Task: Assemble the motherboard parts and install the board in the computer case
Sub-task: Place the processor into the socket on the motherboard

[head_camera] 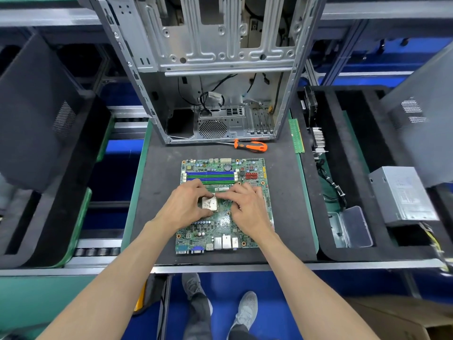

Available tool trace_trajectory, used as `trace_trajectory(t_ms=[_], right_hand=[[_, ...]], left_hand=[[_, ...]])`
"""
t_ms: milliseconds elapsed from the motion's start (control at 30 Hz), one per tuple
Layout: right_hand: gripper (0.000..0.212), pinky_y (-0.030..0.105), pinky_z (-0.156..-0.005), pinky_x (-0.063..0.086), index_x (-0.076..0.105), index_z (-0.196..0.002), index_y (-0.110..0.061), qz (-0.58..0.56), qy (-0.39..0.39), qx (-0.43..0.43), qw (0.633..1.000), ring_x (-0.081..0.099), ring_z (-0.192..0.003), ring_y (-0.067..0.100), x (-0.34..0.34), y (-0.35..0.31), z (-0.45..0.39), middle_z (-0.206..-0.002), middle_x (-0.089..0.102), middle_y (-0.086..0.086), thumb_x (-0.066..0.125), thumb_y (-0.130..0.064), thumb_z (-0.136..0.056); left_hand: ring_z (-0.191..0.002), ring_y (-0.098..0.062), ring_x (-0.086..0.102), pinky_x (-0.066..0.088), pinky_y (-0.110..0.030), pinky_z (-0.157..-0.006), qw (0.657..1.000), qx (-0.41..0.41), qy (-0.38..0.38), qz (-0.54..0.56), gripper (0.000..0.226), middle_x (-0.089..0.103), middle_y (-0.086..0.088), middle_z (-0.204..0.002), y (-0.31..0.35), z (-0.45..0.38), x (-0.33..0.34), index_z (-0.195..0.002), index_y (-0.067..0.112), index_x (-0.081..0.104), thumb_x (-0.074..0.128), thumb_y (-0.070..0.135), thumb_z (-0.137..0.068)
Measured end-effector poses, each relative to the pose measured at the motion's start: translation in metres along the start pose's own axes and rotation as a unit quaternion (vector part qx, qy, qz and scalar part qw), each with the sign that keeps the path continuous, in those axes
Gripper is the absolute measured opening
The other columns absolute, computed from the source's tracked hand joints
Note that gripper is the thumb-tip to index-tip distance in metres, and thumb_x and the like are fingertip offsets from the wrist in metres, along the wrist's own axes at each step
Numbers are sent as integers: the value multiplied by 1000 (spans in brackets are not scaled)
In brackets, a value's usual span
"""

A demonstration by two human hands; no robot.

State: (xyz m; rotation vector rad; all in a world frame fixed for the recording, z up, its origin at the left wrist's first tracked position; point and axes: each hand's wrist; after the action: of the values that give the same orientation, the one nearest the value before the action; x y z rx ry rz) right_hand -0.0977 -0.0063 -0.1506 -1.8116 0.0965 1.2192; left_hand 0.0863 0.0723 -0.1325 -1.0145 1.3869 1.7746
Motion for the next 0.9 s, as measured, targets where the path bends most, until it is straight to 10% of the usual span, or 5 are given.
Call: trace_trajectory(t_ms=[533,900], right_hand=[[52,36,-83,28,72,-116,-32,17,-12,1,1000,40,-88,9,1,0,-1,-92,59,-13,48,-3,-80],[46,36,-84,32,66,-105,-29,-16,4,13,1000,46,-90,5,2,1,-1,-91,62,-19,50,1,-74]], left_hand=[[-94,-11,50,44,-28,-82,1000,-9,-5,10,56,50,12,-101,-2,5,5,-120,22,72,85,44,-70],[-80,-11,57,47,-30,-74,989,-85,68,98,17,58,12,-89,6,2,9,-97,23,80,80,28,-81]])
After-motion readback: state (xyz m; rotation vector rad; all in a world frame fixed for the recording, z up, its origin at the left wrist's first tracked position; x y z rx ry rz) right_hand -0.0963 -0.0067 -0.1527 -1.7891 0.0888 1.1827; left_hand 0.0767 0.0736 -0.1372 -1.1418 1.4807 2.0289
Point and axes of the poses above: each hand's wrist, its own z-axis away from the middle knuckle, its own x-axis out of the palm, y = z × x
